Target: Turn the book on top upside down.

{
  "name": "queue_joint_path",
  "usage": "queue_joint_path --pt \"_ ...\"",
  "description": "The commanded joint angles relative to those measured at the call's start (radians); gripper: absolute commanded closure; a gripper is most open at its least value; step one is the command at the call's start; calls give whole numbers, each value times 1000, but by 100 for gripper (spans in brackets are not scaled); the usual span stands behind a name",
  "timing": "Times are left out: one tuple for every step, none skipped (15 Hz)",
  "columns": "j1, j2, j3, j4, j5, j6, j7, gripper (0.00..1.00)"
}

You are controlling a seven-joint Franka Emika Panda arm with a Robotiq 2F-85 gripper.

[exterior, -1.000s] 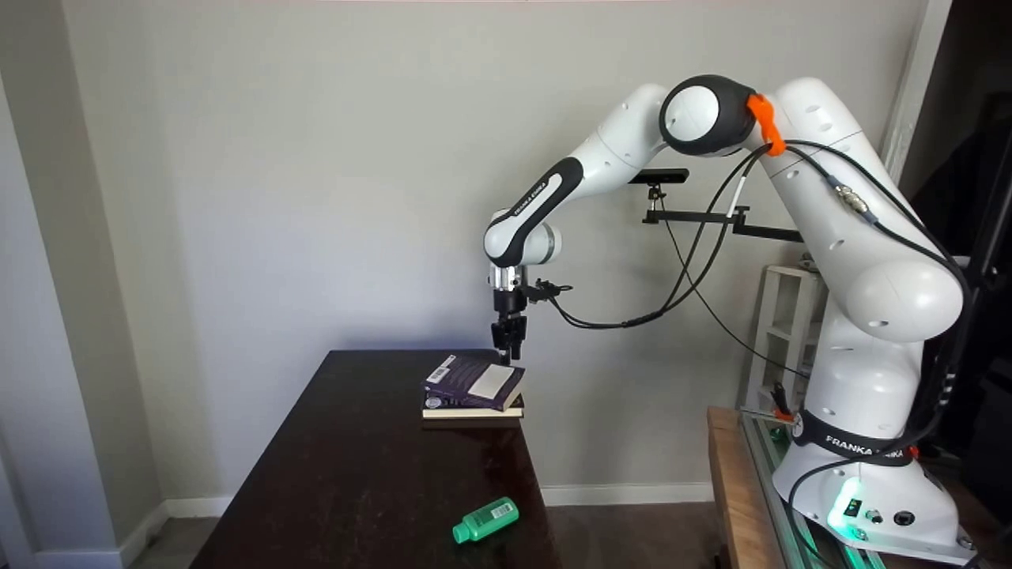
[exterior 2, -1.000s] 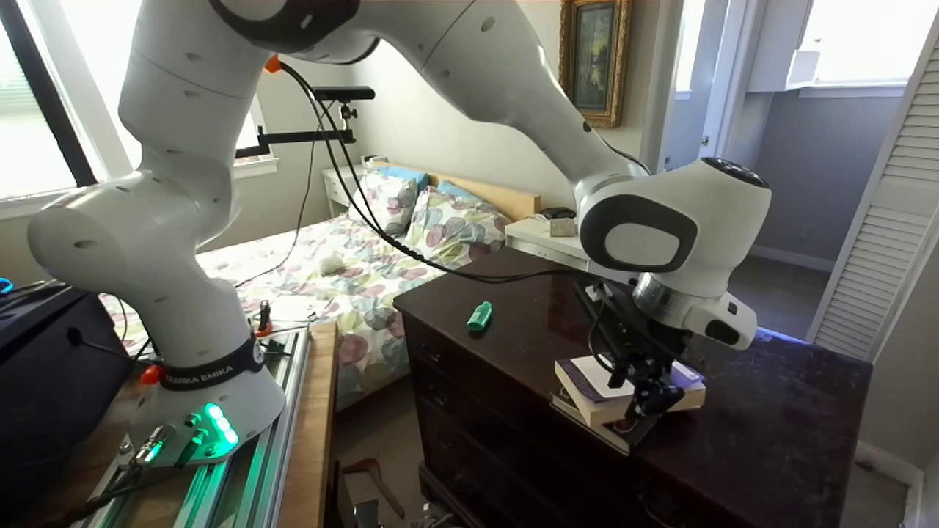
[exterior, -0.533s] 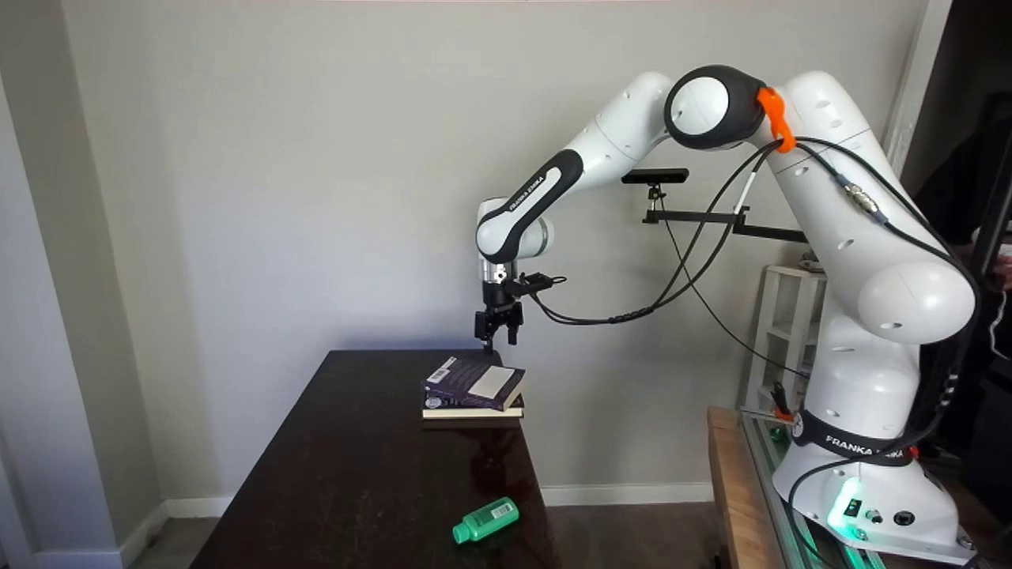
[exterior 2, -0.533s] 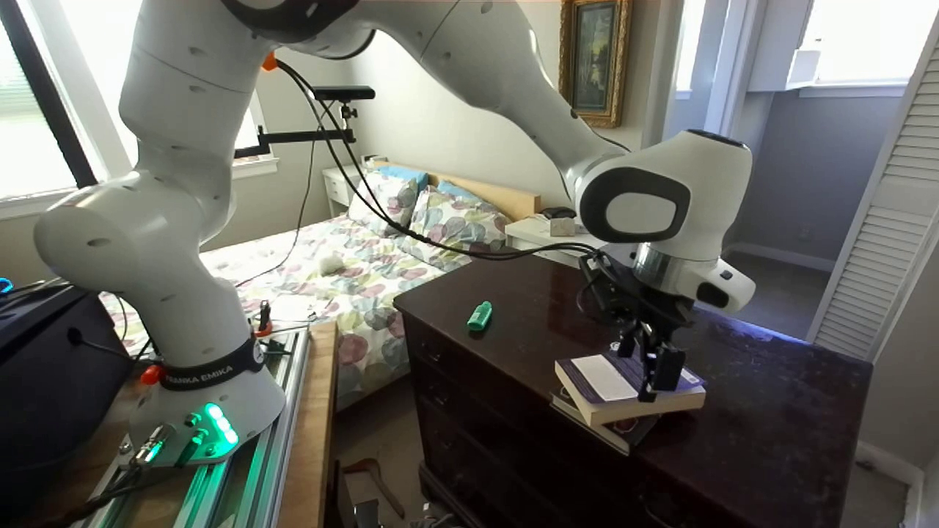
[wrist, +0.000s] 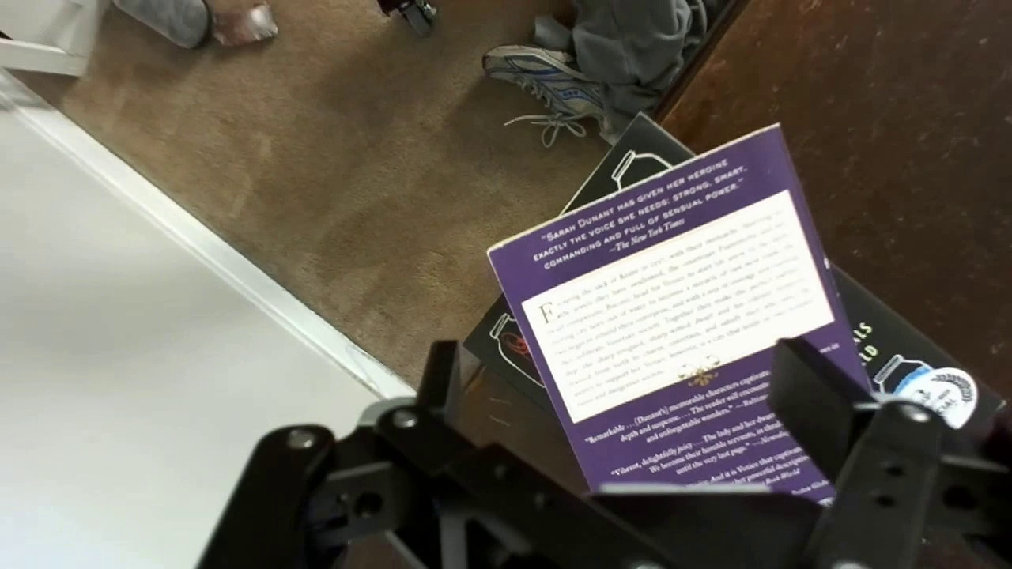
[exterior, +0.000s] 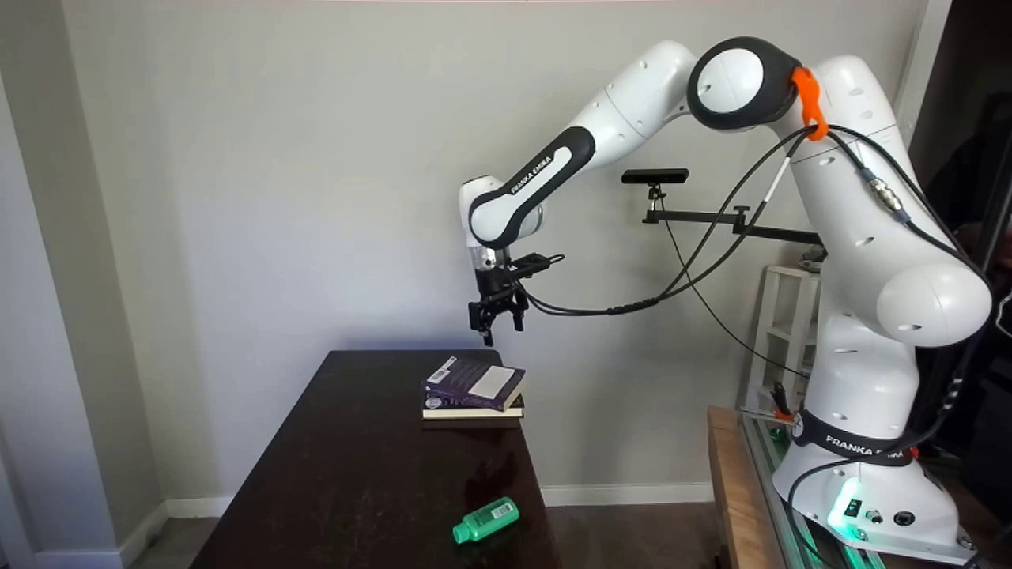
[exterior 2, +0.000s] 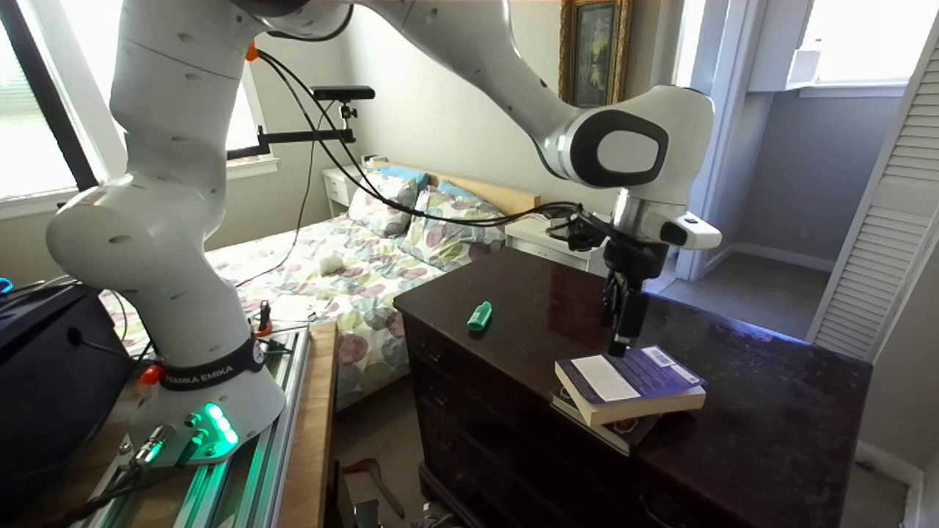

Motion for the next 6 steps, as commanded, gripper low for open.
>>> queue_joint_path --pt "37 -84 -5 -71 -54 -58 102 0" --pt "42 -98 -3 -83 -60 -63 121 0" --pt "16 -43 10 -27 -29 -49 73 0" --pt "21 -56 11 -37 -32 -55 87 0" --pt "23 -65 11 -45 -33 -57 92 0" --pt "23 -70 12 -50 -33 -58 94 0"
